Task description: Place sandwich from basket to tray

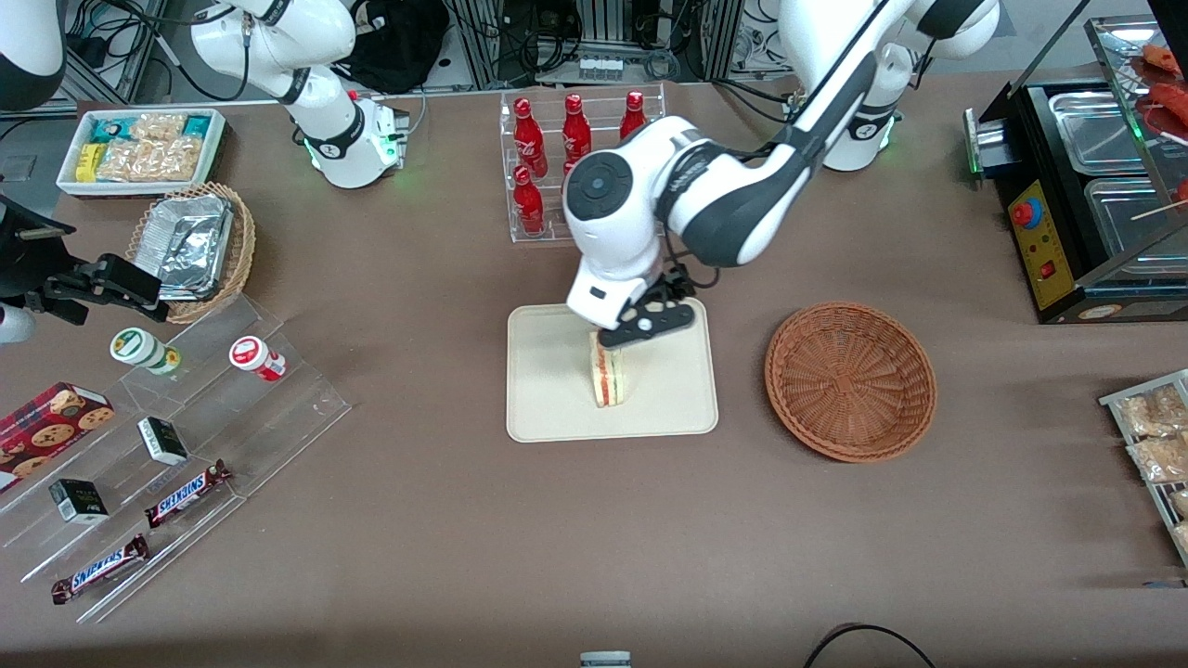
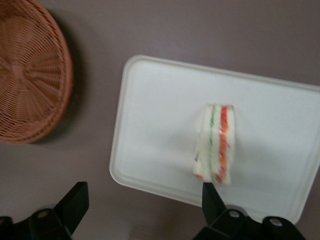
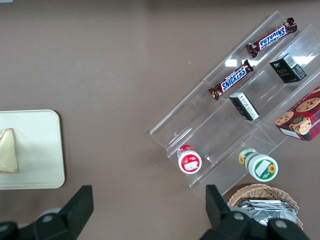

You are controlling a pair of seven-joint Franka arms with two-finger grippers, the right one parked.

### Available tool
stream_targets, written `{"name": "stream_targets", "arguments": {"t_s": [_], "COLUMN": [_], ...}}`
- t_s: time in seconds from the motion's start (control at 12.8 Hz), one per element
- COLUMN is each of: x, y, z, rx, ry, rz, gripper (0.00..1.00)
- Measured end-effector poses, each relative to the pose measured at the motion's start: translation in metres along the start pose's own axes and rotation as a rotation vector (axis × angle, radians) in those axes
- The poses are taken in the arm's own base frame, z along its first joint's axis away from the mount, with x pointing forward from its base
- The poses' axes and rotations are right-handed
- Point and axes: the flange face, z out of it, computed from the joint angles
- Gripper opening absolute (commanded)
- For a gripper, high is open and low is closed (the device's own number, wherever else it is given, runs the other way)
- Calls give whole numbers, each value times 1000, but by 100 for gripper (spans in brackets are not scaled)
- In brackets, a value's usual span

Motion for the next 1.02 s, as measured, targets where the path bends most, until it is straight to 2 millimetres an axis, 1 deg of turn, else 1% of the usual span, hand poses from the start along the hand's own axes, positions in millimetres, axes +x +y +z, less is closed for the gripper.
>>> {"name": "stream_targets", "arguments": {"t_s": [0.16,0.39,0.47,0.62,0.78,1.02], "x": [31,65,78,100,111,117], "y": [-29,-66,-85,-126,-165,-216], "z": [-7,7,12,10,1,-19], "rx": [8,15,11,-17,-26,-11], "ry": [5,-45,-70,-117,-158,-203], "rz": [-51,-32,-18,13,46,115], "gripper": [100,100,100,100,100,100]}}
